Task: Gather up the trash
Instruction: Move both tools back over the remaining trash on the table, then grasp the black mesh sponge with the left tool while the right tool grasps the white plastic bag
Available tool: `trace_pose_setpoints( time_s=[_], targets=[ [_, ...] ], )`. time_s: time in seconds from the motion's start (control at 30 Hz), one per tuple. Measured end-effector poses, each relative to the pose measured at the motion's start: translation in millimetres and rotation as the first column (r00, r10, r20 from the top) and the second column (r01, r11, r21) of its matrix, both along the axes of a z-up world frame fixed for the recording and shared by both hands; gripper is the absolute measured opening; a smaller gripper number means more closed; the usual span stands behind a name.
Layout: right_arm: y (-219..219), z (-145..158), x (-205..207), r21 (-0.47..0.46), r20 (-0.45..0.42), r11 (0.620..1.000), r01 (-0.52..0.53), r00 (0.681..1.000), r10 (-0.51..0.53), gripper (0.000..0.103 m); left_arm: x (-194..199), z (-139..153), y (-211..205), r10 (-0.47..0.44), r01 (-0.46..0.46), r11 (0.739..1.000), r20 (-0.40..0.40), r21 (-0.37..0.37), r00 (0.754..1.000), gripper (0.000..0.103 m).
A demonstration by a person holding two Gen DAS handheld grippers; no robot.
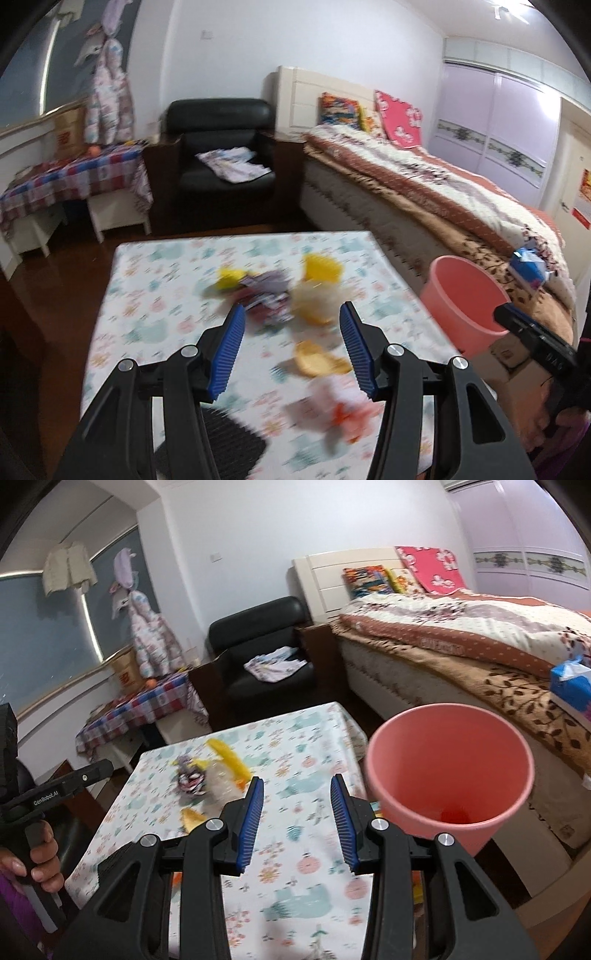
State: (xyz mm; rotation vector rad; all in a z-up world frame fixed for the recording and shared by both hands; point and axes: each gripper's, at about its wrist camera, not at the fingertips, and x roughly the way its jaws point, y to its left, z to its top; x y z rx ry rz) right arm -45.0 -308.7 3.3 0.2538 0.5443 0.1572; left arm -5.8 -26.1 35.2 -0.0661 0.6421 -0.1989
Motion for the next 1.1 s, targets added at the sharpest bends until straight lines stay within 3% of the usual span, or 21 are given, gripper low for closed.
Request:
trace_pose_setpoints(
  time_s=[0.2, 0.53, 0.9, 1.0, 1.1],
  targets=[
    [29.6, -8.6, 4.7, -0.015, -0.031, 0.995, -0.097, 0.995, 0.097, 0.038, -12.3, -22.2, 38.9, 0.045, -0.044, 0.999, -0.059, 0.023, 0.997, 0.053],
    [72.2, -21.4, 9.8, -0.024, -0.094, 0.964, -0.265, 0.96, 0.262, 0.038, -39.4, -76.9, 67.6, 0.017, 0.009, 0.992, -0.206, 0.125, 0.978, 0.056],
    [100.3, -49.0, 25.9, 0.034, -0.227, 0.931, -0.363, 0.905, 0.361, 0.038, -38.4, -111.2, 85.0, 0.069, -0.04, 0.993, -0.281, 0.106, 0.957, 0.056],
    [101.5, -56.4, 32.3, 0.055, -0.253, 0.931, -0.36, 0.897, 0.362, 0.039, -38.1, -110.9, 83.8, 0.053, -0.027, 0.995, -0.275, 0.096, 0.96, 0.046],
    [102.3, -59.6, 37.3, 0.071, -0.261, 0.93, -0.36, 0.893, 0.366, 0.05, -38.8, -108.3, 80.6, 0.042, -0.015, 0.994, -0.254, 0.106, 0.966, 0.028]
  ],
)
